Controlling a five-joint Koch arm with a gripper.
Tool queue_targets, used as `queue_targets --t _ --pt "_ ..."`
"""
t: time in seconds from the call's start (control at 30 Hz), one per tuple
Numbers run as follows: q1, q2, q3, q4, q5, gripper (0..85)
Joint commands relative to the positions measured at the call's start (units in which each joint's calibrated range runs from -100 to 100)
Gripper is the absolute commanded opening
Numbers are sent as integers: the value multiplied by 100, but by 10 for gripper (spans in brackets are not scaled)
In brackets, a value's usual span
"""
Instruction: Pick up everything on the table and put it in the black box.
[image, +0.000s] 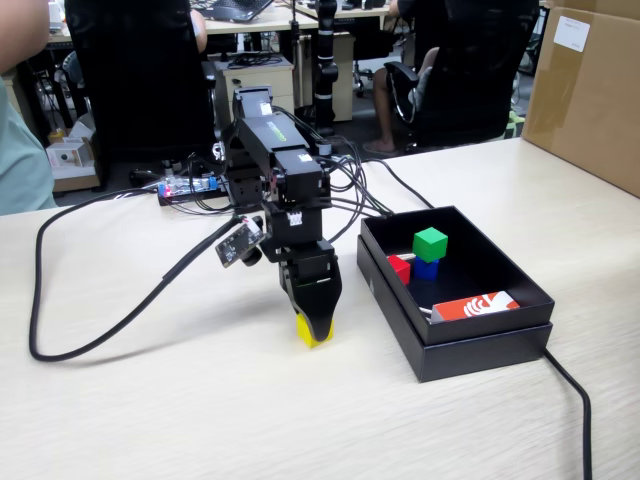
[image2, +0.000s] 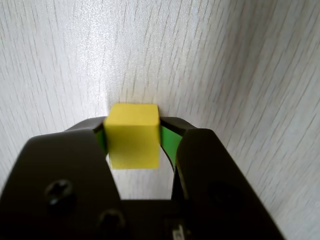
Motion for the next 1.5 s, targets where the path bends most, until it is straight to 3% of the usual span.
queue_targets --t 0.0,0.23,0.5,0.73,1.47 --pt "-20 -521 340 133 93 140" --pt "156 -2564 -358 133 127 140" --pt "1079 -4480 -485 90 361 140" --pt "1534 -3964 -494 90 615 141" --pt "1534 -2139 -866 90 835 150"
